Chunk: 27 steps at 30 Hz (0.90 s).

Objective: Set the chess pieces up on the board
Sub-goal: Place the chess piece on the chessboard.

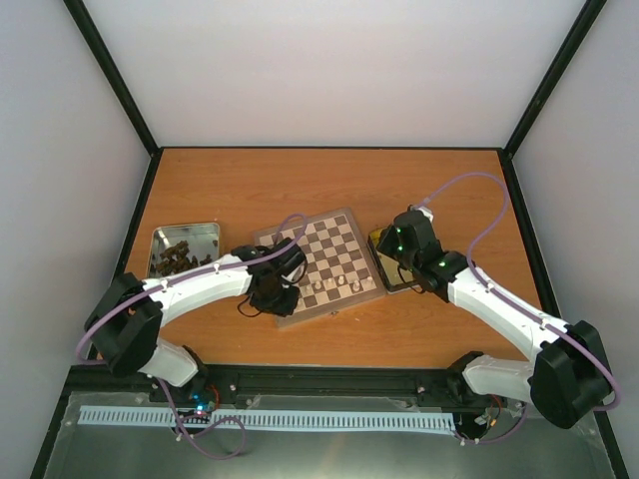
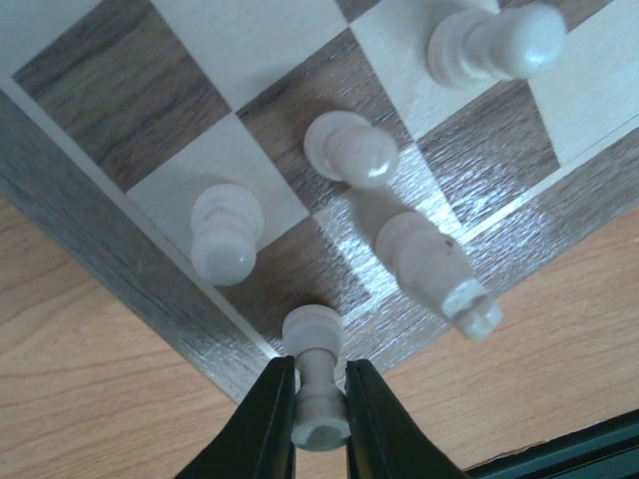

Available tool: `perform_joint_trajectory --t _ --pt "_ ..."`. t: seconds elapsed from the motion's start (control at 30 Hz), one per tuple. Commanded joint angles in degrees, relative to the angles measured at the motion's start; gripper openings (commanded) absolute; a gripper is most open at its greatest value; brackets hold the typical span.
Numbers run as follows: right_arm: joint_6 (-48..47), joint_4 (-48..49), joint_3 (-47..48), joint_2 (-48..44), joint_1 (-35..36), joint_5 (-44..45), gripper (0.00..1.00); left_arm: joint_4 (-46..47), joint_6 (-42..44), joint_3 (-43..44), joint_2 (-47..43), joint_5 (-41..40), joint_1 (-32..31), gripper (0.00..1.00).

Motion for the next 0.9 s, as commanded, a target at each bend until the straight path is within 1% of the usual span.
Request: perform_joint_trajectory --t 0.0,0.37,0.57,0.7,0.77,0.87 --pt "0.2 0.3 -1.0 -1.1 0.0 0.7 0.20 0.4 1.6 2.3 1.7 -1.8 0.4 0.11" --pt "0.4 1.1 -1.6 -0.9 0.0 -0.1 0.20 -1.5 1.9 3.4 2.0 -3.3 0.4 0.25" --pt "0.2 0.9 -1.4 -1.1 0.0 0.0 0.20 -2.0 2.2 4.9 0.6 -1.8 0.4 0.29" --pt "-0.8 -0.3 -1.5 -2.0 0.0 0.6 0.24 -3.1 2.0 5.4 -1.9 -0.8 0.4 0.34" --pt "-2.0 -1.4 -1.6 -2.4 0.0 1.5 0.28 -4.8 1.2 5.6 -4.6 -3.2 0.4 0.38" --pt "-4.2 -3.6 -1.5 -2.0 -0.8 2.1 0.33 -5.4 0.4 6.0 -9.0 -7.4 0.4 0.46"
